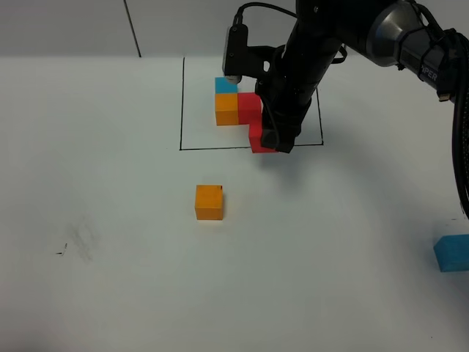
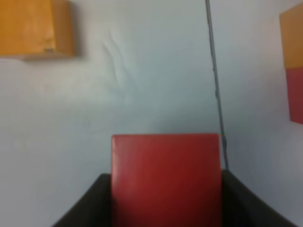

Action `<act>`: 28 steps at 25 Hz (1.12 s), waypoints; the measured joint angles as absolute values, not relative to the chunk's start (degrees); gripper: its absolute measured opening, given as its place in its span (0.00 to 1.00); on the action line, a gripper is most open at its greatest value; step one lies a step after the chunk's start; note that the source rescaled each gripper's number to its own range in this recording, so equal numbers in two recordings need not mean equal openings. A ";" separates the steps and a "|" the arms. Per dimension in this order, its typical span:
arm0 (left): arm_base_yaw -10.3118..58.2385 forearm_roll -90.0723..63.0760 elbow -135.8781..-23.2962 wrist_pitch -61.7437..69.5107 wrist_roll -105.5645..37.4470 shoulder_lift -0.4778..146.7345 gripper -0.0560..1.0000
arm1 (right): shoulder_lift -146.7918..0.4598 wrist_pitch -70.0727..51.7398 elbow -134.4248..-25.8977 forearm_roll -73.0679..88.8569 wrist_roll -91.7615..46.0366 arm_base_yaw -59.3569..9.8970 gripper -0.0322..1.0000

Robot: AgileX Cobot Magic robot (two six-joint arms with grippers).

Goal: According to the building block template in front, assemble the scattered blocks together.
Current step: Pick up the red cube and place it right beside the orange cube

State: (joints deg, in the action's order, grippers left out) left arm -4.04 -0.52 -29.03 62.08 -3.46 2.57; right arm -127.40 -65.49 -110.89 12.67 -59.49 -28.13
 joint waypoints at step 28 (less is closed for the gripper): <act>-4.04 -0.52 -28.97 62.08 -3.46 2.57 0.05 | -119.33 -63.78 -110.89 6.93 -37.63 -26.13 0.45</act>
